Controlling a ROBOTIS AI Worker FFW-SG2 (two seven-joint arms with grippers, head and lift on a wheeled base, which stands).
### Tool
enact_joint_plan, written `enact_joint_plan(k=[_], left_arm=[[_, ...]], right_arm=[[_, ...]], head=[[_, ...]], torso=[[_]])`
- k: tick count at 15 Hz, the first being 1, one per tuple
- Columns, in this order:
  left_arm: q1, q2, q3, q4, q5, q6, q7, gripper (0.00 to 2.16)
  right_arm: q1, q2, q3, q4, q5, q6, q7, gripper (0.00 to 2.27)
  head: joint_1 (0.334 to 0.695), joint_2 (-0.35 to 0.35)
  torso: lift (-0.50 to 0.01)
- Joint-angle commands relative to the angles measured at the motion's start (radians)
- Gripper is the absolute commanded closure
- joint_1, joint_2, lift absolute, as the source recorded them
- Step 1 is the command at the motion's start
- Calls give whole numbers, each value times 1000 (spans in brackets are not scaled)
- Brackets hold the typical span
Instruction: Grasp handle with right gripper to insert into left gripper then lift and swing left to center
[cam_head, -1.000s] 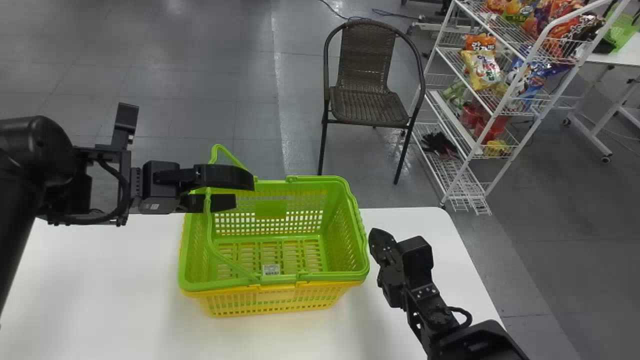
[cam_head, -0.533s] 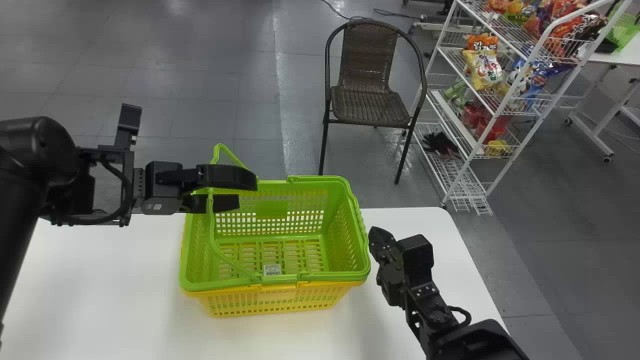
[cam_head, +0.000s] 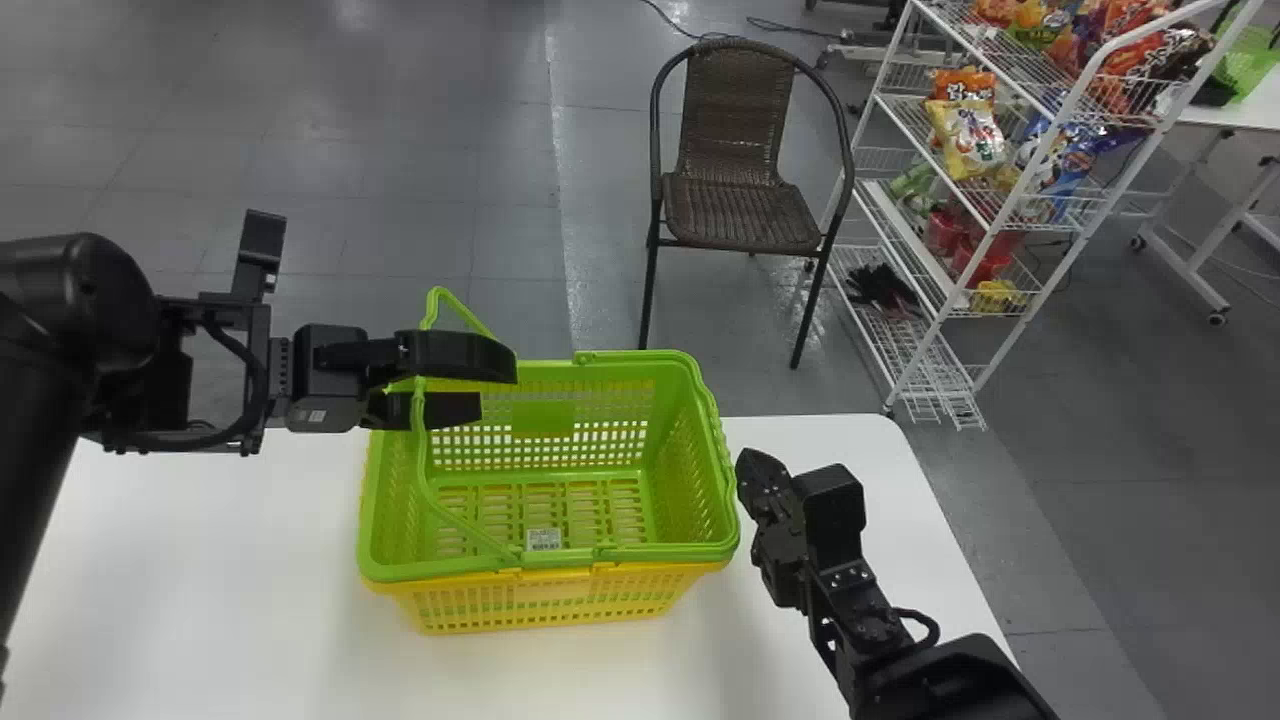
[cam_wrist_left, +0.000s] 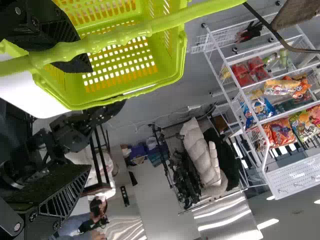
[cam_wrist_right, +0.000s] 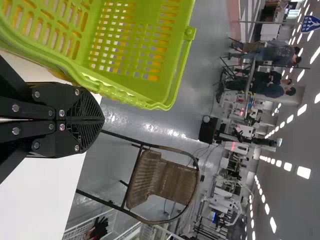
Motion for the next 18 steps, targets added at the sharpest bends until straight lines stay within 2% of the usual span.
enact_joint_plan(k=[1,10,18], left_arm=[[0,-1,1,-4,0,0,0,140],[6,-1,1,-5,0,0,-2,140],[12,-3,-1,-13,0,12,-2,140]], right_arm=[[-4,-1,0,10,2,1,0,1976],[-36,1,25,75,9,-17,-5,1976],[-19,2,29,39,0,-20,-6,1976]], head=[[695,-176],[695,-175],[695,-169]], torso=[[0],[0],[0]])
